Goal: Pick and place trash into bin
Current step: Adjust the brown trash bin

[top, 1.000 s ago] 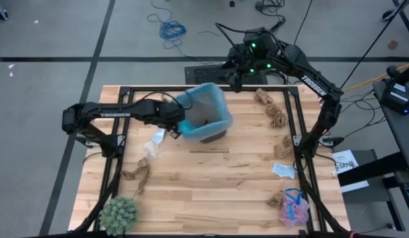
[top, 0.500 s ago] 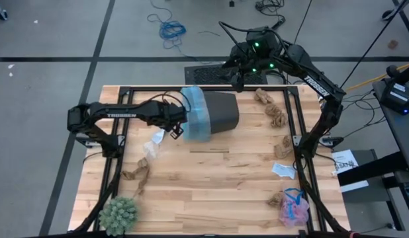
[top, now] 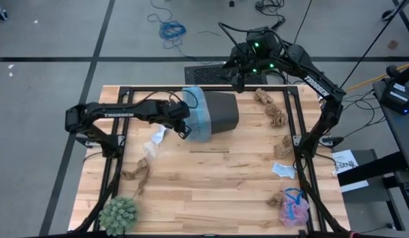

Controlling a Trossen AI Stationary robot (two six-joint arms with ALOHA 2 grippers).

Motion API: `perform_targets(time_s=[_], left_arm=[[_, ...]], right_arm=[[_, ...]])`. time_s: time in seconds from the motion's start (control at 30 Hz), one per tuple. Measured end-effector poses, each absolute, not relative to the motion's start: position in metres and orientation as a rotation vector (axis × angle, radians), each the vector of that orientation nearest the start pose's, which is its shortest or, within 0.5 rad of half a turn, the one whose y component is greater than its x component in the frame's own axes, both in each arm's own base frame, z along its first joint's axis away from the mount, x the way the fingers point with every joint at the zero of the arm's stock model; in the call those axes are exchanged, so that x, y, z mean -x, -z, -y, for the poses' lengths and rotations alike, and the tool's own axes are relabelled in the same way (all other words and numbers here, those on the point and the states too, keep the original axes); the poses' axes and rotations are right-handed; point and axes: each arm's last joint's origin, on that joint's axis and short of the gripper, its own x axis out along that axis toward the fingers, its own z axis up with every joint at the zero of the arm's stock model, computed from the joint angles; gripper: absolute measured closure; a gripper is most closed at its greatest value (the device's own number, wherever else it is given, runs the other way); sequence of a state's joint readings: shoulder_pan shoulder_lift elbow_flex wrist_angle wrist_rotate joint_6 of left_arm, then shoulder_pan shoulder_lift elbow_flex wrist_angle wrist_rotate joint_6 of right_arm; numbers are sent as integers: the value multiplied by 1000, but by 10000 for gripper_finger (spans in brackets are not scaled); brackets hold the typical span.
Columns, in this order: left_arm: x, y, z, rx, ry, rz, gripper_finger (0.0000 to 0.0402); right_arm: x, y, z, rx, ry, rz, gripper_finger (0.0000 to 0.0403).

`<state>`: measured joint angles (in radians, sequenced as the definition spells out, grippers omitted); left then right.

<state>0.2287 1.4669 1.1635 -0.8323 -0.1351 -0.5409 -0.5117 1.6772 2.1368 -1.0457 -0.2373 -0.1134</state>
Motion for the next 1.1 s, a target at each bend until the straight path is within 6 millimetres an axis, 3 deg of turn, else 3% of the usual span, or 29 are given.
perform_targets(time_s=[0.33, 0.53, 0.7, 0.93, 1.1], left_arm=[[-245, -316, -53, 606, -526, -779, 361], [-229, -342, -40, 578, -477, -631, 356], [-233, -337, -36, 570, -471, -663, 315], [-256, -316, -33, 553, -473, -752, 246], [-273, -299, -36, 541, -485, -800, 227]], right_arm=[[-283, -475, 151, -103, 233, -567, 181], [-283, -475, 151, -93, 230, -568, 181], [-283, -475, 151, -75, 225, -570, 181], [-283, -475, 151, -67, 222, -570, 181], [-283, -475, 151, -61, 221, -571, 181]])
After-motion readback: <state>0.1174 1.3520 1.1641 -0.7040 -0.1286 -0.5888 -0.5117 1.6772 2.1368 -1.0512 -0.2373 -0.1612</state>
